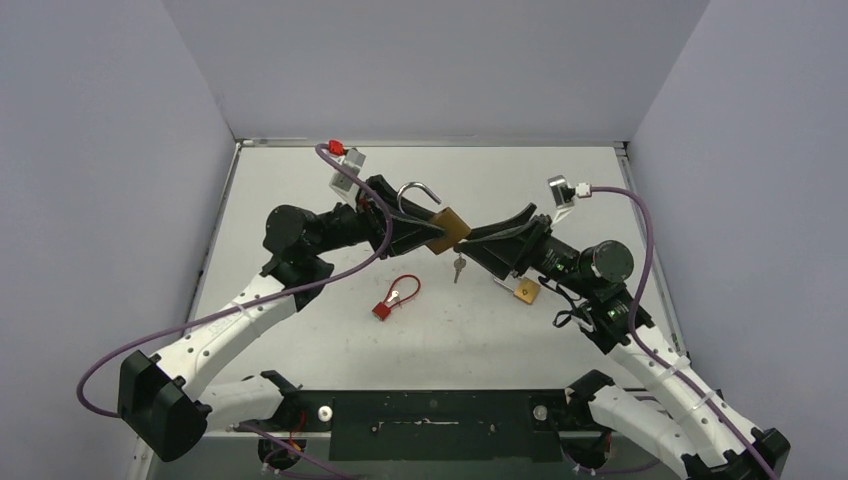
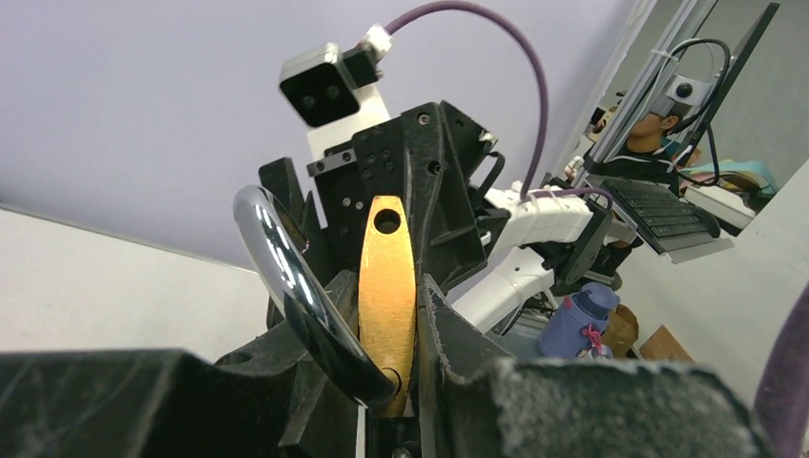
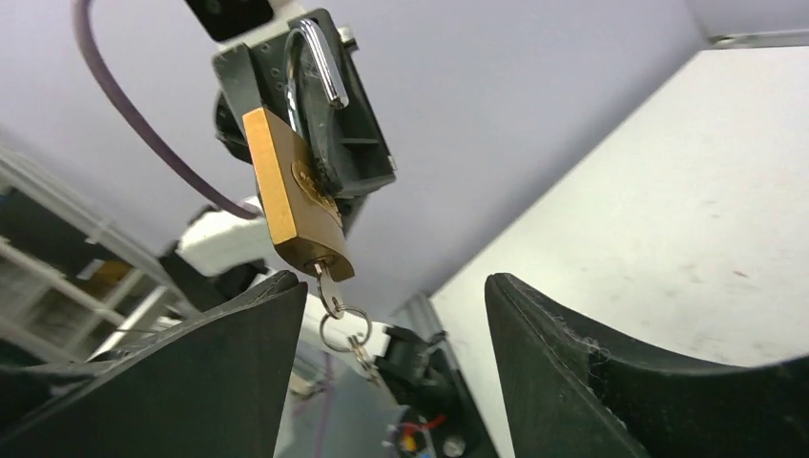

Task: Unlock with the key

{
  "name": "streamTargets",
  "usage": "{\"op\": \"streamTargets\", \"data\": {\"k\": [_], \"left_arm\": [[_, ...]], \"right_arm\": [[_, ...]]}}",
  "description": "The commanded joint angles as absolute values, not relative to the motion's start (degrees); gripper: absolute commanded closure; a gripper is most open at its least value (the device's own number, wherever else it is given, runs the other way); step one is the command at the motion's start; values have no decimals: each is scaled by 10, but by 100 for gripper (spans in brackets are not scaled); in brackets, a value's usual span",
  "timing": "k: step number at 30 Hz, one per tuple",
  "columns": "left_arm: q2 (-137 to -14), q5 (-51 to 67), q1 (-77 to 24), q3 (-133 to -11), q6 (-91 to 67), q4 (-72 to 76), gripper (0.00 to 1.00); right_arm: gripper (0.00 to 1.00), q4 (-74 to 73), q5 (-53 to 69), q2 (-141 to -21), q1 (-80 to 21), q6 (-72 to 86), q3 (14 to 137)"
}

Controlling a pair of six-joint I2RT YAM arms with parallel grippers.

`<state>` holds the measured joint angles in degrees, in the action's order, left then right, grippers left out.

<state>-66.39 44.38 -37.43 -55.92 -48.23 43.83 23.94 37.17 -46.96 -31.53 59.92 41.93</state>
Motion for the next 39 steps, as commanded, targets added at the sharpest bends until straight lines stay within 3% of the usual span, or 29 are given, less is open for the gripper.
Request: {"op": "streamTargets", "data": {"k": [1,10,14,20,27,34,36,39], "left_arm": [[-647,423,-377,-556,-466,447,100],[-686,448,-374,-564,-564,523,100],[-691,449,-374,-561,-583,536,100],[-694,439,-374,-561,-596,551,100],[-691,435,-374,-547,-598,554,100],[-691,424,-374,-540,-598,555,100],[-688,412,-373,-537,-596,552,96],[-683,400,-373,-533,-588,544,85]], "right_arm": [[30,91,353,-451,-314,409,459],[28,146,431,-498,-318,372,511],[32,165,446,-508,-320,381,510],[53,180,480,-527,-328,398,511],[61,244,477,-523,-334,419,495],[91,252,478,-544,-336,435,498],[100,243,472,-542,-336,431,495],[100,233,461,-538,-336,424,491]]}}
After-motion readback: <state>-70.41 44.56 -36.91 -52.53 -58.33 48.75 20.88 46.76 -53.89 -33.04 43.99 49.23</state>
